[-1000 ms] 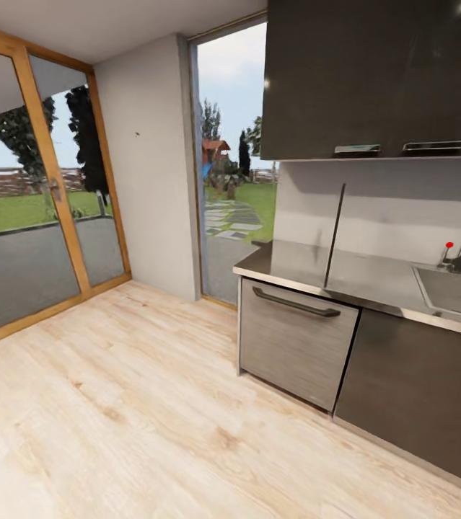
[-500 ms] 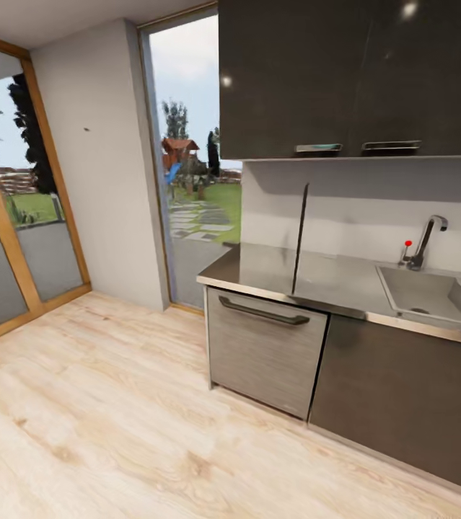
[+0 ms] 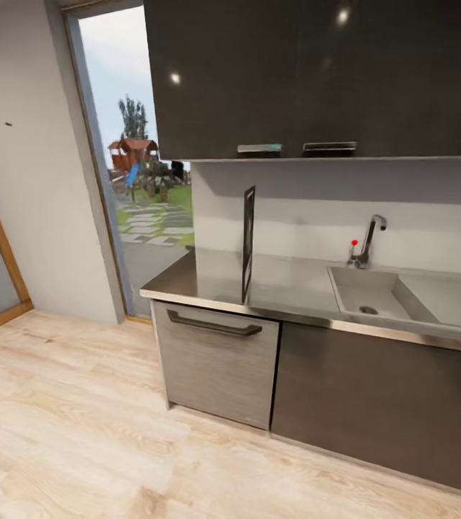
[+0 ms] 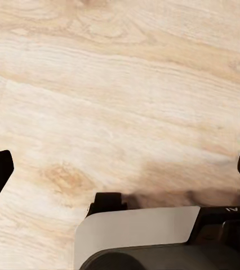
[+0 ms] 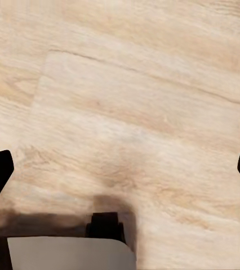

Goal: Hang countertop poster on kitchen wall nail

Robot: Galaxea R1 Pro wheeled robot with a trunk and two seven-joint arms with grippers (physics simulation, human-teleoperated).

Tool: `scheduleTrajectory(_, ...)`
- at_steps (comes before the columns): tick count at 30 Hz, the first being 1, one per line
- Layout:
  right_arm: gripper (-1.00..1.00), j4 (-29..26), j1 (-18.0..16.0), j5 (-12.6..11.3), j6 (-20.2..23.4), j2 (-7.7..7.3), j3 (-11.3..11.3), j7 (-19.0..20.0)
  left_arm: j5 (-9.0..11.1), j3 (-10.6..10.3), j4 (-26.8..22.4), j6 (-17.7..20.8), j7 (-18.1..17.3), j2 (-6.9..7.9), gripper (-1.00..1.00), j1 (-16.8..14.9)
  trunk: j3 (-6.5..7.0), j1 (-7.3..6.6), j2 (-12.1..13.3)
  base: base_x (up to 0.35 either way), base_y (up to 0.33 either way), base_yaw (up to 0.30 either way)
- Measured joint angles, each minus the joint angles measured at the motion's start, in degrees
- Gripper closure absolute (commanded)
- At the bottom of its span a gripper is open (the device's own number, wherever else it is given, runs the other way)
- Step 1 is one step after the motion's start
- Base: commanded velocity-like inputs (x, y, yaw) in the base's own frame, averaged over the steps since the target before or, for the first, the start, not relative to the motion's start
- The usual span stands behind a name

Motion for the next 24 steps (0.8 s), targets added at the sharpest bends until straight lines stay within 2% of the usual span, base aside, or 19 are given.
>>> scheduleTrajectory(4, -1.00, 0.01, -0.01, 0.00, 0.00, 0.00, 0.00, 0.00, 0.00, 0.00, -0.01, 0.00, 0.00, 0.00, -1.00, 0.01, 0.06, 0.01, 0.00, 0.170, -0.146, -0.170)
scheduleTrajectory(11, -1.00, -0.16, -0.02, -0.06, 0.00, -0.56, -0.13, -0.03, -0.10, -0.20, -0.06, -0.23, 0.04, -0.05, -1.00, 0.01, 0.07, 0.02, 0.01, 0.027, -0.023, -0.026)
scheduleTrajectory(15, -1.00, -2.30, -0.02, -0.18, 0.00, -0.87, -0.22, -0.07, -1.07, -0.42, -1.65, -2.68, 0.08, -0.24, -1.00, 0.01, 0.08, 0.02, 0.01, 0.003, -0.002, -0.002)
scheduleTrajectory(16, -1.00, -2.80, -0.02, -0.23, -0.05, -1.27, -0.29, -0.09, -1.23, -0.47, -4.01, -3.34, 0.09, -0.44, -1.00, 0.00, 0.08, 0.02, 0.01, 0.000, 0.000, 0.000)
scheduleTrajectory(17, -1.00, -5.95, 0.02, -0.40, -8.18, -3.32, -1.40, -0.27, -1.44, -0.85, -9.02, -2.86, -0.07, -1.33, -1.00, 0.04, 0.08, 0.02, 0.01, 0.000, 0.000, 0.000)
scheduleTrajectory(18, -1.00, -7.31, 0.16, -0.41, -12.38, -3.72, -3.87, -0.29, -1.41, -1.04, -19.46, 2.85, 0.00, -3.10, -1.00, 0.04, 0.08, 0.02, 0.01, 0.000, 0.000, 0.000)
scheduleTrajectory(20, -1.00, -12.41, 2.17, -0.41, -14.30, -3.81, -5.58, -0.24, -1.41, -1.13, -46.84, 15.82, 0.17, -6.50, -1.00, -0.97, 0.11, 0.02, 0.02, 0.000, 0.000, 0.000)
scheduleTrajectory(21, -1.00, -14.23, 3.11, -0.41, -14.56, -3.82, -5.82, -0.24, -1.42, -1.14, -52.31, 18.49, 0.20, -7.27, -1.00, -1.56, 0.10, 0.02, 0.01, 0.000, 0.000, 0.000)
scheduleTrajectory(22, -1.00, -18.23, 5.37, -0.42, -14.92, -3.82, -6.18, -0.24, -1.43, -1.16, -55.65, 22.15, 0.27, -8.42, -1.00, -3.53, 0.10, 0.02, 0.02, 0.000, 0.000, 0.000)
scheduleTrajectory(24, -1.00, -20.60, 6.72, -0.41, -15.06, -3.81, -6.32, -0.24, -1.45, -1.16, -57.10, 23.58, 0.31, -8.90, -1.00, -5.05, 0.10, 0.02, 0.02, 0.000, 0.000, 0.000)
